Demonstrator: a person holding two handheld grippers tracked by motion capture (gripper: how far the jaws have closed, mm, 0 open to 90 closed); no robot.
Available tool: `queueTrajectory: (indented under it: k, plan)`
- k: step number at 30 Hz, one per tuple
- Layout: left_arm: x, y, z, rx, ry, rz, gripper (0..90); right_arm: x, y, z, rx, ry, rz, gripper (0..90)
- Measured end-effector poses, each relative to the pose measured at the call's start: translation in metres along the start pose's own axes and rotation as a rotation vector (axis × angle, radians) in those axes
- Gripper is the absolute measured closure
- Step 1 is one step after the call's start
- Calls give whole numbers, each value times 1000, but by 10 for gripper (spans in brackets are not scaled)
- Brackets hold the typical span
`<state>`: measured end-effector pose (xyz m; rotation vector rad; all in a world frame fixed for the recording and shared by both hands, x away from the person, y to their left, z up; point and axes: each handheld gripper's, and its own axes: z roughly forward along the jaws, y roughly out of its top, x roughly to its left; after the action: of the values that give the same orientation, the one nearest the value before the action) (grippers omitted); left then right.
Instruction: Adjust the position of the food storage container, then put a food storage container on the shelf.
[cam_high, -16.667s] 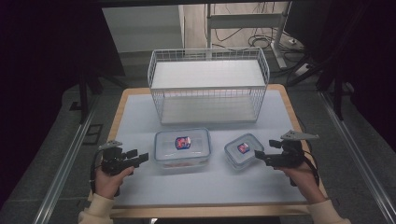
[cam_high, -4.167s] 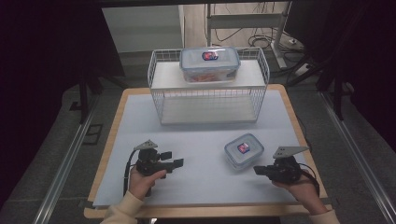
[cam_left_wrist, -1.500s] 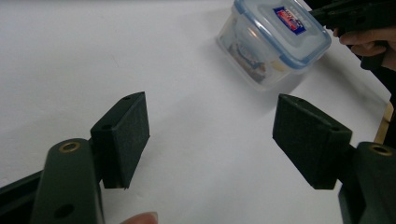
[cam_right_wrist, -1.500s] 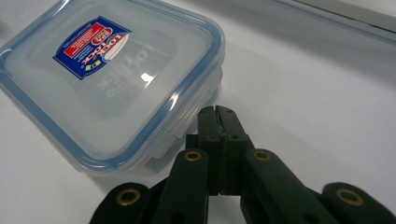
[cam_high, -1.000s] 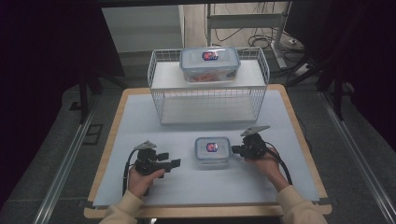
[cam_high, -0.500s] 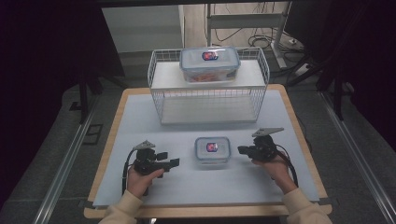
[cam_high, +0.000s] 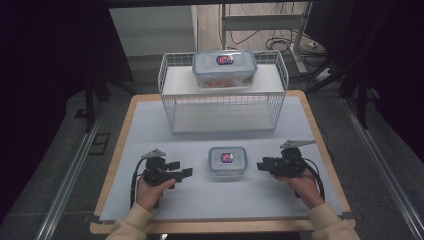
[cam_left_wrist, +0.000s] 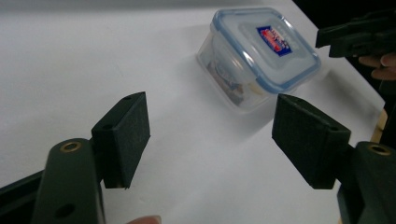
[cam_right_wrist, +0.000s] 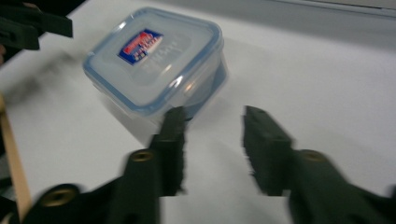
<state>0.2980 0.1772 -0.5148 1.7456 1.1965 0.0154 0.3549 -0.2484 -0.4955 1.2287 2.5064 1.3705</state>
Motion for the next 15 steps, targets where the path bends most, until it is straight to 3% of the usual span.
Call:
queueTrajectory:
  k: [3, 7, 15]
  plan:
    - [-1, 3, 3, 1, -28, -26, 271, -1, 1, 0, -23, 39, 43, 431]
    - [-4, 7, 9, 12, -48, -38, 267, 0, 3, 1, -35, 52, 69, 337]
    - [-8, 18, 24, 43, -55, -45, 245, 5, 9, 6, -40, 75, 74, 269]
